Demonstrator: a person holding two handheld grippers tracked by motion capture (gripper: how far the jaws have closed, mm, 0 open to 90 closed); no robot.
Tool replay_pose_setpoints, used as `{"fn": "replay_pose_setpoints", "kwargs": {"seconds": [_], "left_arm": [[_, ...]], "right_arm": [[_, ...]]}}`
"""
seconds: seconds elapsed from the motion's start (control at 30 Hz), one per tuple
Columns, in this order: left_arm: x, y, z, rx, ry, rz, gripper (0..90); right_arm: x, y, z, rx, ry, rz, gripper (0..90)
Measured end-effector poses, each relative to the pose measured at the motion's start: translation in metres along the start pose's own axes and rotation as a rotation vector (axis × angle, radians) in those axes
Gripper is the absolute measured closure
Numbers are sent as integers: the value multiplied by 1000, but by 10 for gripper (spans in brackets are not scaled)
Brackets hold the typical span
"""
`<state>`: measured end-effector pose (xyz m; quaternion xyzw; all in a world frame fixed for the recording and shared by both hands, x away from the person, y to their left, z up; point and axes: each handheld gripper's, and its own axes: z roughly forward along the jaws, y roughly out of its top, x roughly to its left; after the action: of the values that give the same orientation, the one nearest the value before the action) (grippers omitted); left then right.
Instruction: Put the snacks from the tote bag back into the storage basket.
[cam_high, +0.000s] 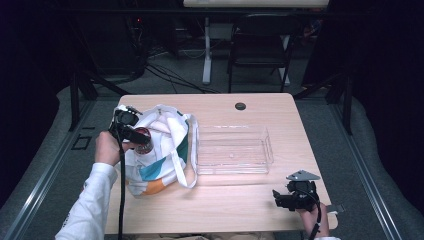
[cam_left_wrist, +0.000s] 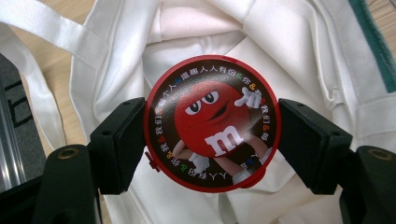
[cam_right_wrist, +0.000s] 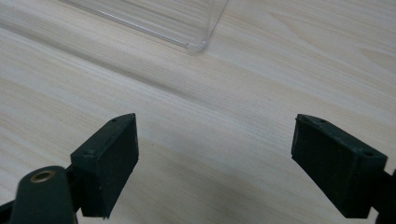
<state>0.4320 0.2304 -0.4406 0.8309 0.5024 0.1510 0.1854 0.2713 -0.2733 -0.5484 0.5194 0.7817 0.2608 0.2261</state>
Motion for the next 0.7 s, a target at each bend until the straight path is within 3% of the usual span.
{"fn": "replay_pose_setpoints", "kwargs": {"seconds": [0.7], "left_arm": [[-8, 18, -28, -30, -33, 30, 272]], "right_arm": [[0, 0, 0, -3, 0, 2, 144]]}}
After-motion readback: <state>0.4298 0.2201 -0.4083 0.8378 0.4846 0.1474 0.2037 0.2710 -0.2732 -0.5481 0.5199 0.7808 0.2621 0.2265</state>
